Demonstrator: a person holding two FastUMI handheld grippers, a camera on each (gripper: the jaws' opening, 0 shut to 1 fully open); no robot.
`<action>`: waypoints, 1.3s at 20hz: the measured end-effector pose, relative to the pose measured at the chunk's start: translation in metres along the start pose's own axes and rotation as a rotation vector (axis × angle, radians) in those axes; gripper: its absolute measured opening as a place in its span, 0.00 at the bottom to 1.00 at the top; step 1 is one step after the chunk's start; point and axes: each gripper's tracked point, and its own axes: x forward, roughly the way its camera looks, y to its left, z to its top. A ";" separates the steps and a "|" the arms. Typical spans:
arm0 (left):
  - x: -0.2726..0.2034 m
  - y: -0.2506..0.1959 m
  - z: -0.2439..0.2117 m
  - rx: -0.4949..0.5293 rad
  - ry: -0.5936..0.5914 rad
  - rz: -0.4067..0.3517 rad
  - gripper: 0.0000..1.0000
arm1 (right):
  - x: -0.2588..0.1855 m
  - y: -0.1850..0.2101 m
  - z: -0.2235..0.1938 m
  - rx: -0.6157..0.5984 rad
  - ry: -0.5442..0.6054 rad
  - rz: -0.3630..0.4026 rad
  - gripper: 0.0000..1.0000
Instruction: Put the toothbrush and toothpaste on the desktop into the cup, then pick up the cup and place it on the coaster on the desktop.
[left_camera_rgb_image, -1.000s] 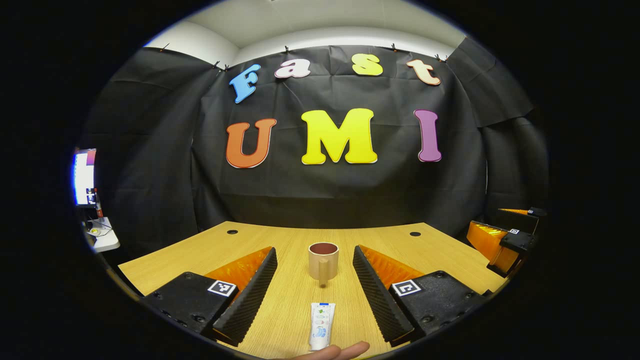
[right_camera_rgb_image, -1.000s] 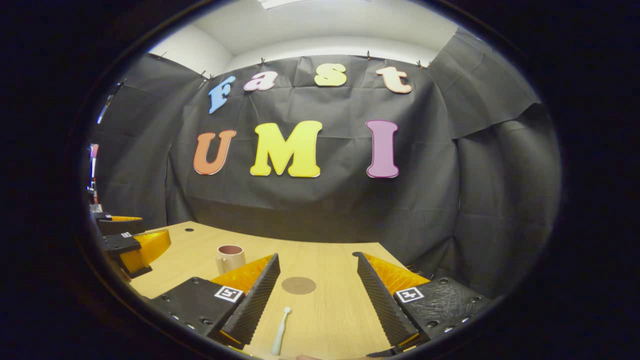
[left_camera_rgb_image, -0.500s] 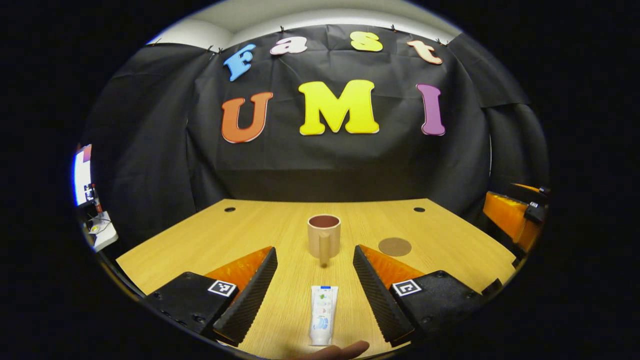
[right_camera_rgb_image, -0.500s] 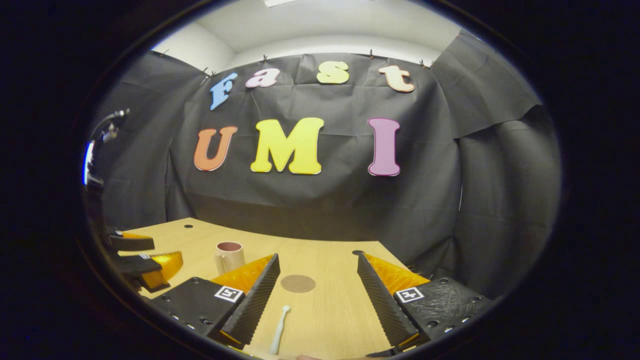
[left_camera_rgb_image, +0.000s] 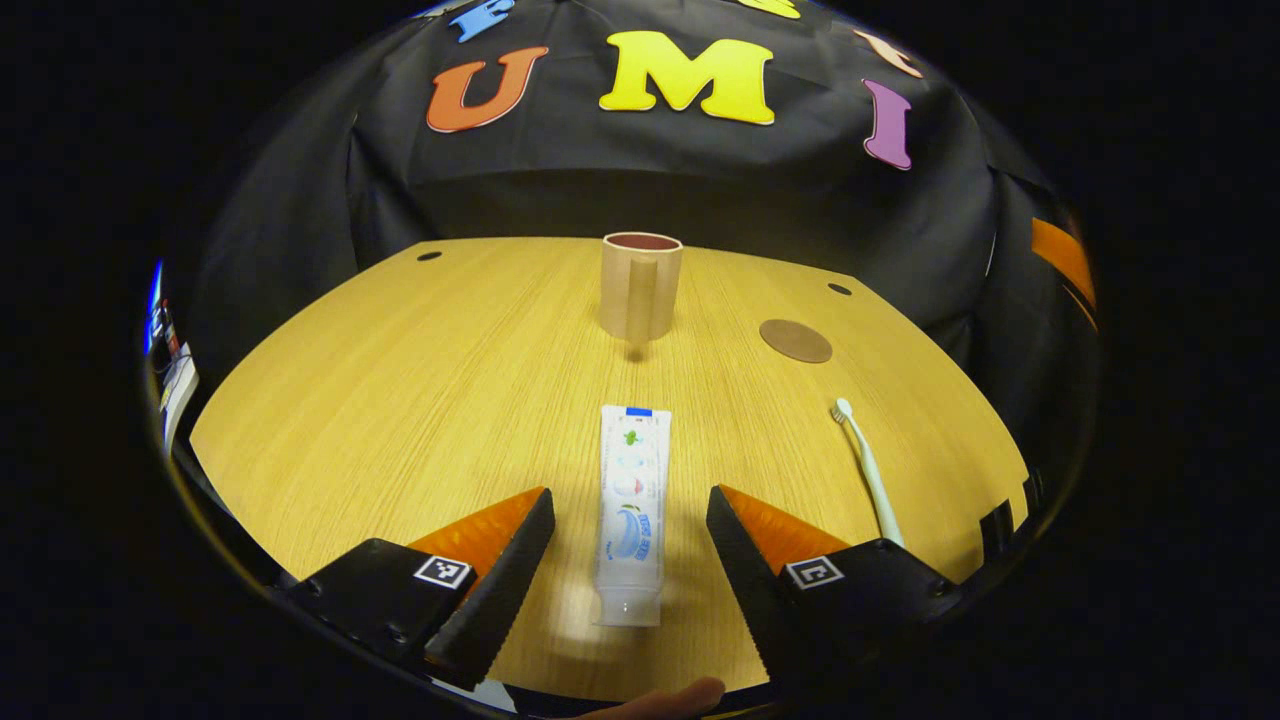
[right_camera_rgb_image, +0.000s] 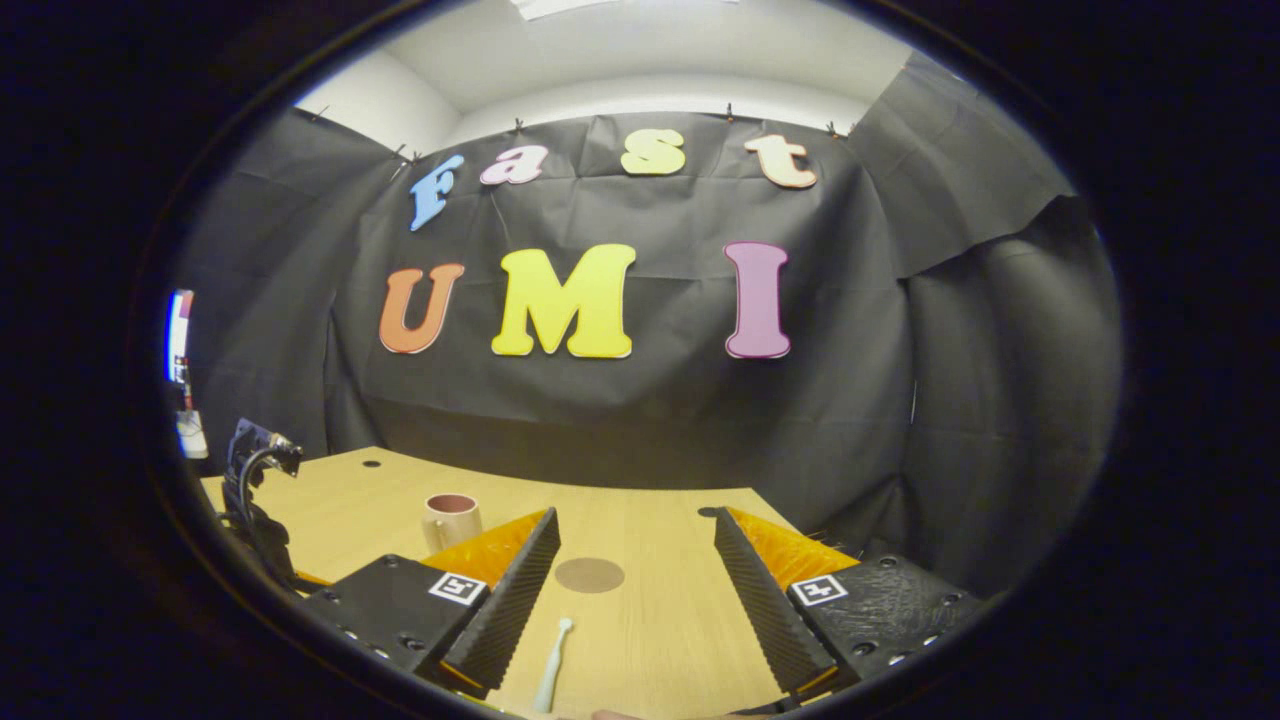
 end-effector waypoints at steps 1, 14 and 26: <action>-0.001 0.000 -0.003 0.006 0.019 0.003 0.98 | 0.003 0.000 -0.005 -0.004 0.017 0.001 0.96; 0.005 0.010 -0.009 0.072 0.116 0.045 0.67 | 0.022 -0.025 -0.018 0.047 0.079 -0.025 0.94; -0.007 0.010 0.027 0.023 -0.078 0.001 0.42 | 0.047 -0.003 -0.073 0.015 0.221 0.009 0.95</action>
